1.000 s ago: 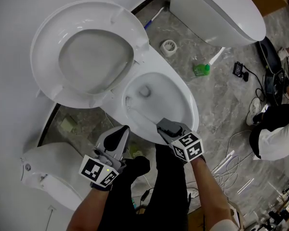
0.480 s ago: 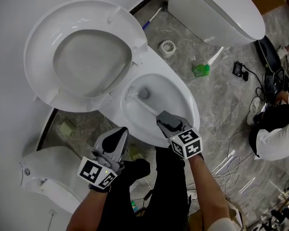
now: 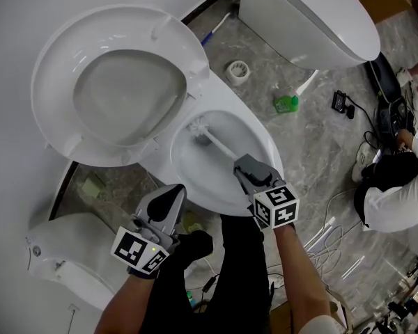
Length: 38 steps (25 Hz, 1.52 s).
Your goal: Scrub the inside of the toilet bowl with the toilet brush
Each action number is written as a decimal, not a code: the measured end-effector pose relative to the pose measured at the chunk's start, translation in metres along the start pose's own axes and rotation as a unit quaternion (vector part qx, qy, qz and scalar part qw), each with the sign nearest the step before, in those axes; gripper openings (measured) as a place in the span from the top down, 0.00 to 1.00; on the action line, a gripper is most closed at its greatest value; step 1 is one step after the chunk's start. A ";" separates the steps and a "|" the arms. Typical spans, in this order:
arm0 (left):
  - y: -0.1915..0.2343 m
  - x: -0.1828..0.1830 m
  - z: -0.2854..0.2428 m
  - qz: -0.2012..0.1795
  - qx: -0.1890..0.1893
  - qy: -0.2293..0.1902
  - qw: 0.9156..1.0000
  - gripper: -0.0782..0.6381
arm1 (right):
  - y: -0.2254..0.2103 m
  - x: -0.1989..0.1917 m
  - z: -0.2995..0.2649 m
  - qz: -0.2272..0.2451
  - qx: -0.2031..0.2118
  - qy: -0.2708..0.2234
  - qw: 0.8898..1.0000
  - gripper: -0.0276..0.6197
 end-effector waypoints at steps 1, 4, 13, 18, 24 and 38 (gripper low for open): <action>-0.001 0.001 -0.001 0.001 0.000 -0.001 1.000 0.89 | -0.003 0.002 0.003 0.003 -0.007 0.000 1.000 0.73; -0.006 0.004 -0.003 0.004 -0.005 -0.004 1.000 0.89 | -0.012 0.009 0.013 0.005 -0.031 -0.002 1.000 0.73; -0.038 -0.004 -0.019 -0.004 -0.044 0.007 0.999 0.89 | -0.034 0.004 0.044 -0.016 -0.087 0.009 0.996 0.73; -0.049 -0.006 -0.016 0.010 -0.046 0.006 0.999 0.89 | -0.039 -0.004 0.066 -0.015 -0.115 0.028 0.993 0.73; -0.063 -0.006 -0.006 0.013 -0.049 0.007 0.999 0.89 | -0.040 -0.013 0.095 -0.005 -0.139 0.061 0.988 0.73; -0.089 -0.006 0.018 0.018 -0.049 0.010 0.999 0.89 | -0.034 -0.038 0.158 0.033 -0.151 0.161 0.975 0.73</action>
Point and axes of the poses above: the fingertips, and each gripper's own axes: z backward along the fingers, y to its left, x out of its top, the point moved 6 cm from there along z, backward along the fingers, and after that the axes turned 5 degrees about z, right-handed, at the moved point
